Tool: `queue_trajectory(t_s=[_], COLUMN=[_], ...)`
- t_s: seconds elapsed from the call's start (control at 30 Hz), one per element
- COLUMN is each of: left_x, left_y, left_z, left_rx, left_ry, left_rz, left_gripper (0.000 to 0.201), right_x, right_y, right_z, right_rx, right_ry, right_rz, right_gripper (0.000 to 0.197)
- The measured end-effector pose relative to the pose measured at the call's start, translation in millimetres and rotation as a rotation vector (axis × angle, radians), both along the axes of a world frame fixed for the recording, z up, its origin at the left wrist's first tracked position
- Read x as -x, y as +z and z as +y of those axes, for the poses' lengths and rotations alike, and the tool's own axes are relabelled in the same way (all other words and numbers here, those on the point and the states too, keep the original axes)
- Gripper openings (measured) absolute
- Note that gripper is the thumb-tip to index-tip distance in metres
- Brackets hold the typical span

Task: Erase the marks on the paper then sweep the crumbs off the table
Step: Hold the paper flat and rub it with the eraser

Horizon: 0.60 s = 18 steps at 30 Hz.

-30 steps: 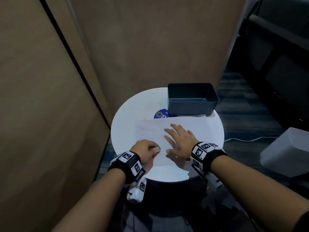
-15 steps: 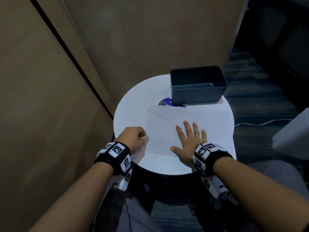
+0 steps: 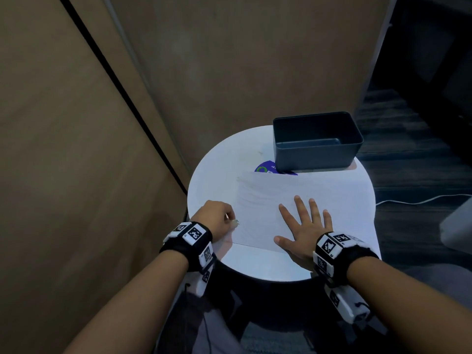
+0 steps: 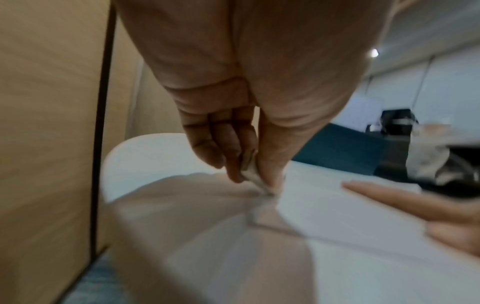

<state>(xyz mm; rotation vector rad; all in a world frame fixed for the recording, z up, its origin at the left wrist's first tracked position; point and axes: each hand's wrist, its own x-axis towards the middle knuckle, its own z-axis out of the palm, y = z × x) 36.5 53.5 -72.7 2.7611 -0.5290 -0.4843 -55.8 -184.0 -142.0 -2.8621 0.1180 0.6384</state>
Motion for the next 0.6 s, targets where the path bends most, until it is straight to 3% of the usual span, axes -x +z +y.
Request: queue_trajectory(t_s=[0.07, 0.17, 0.3, 0.43, 0.5, 0.6], left_x=[-7.3, -11.4, -2.2, -5.3, -3.1, -6.5], left_y=[-0.2, 0.6, -3.9, -4.8, -6.0, -6.3], left_z=[6.1, 8.6, 0.0, -1.2, -1.6, 1.5], left_rx=[-0.029, 0.065, 0.043, 0.133, 0.094, 0.015], left_ry=[0.066, 0.162, 0.081, 0.168, 0.164, 0.23], left_rz=[-0.026, -0.058, -0.014, -0.04, 0.004, -0.063], left_gripper=[0.015, 0.013, 0.014, 0.013, 0.013, 0.014], right_x=[-1.3, -1.5, -1.0, -1.9, -0.9, -0.9], right_y=[-0.1, -1.7, -3.4, 1.4, 1.4, -0.1], right_z=[1.2, 2.9, 3.5, 3.8, 4.2, 6.7], right_rx=[0.007, 0.017, 0.018, 0.009, -0.001, 0.0], right_ry=[-0.001, -0.004, -0.007, -0.005, -0.013, -0.03], right_rz=[-0.008, -0.04, -0.035, -0.032, -0.037, -0.03], right_gripper=[0.08, 0.079, 0.079, 0.079, 0.081, 0.087])
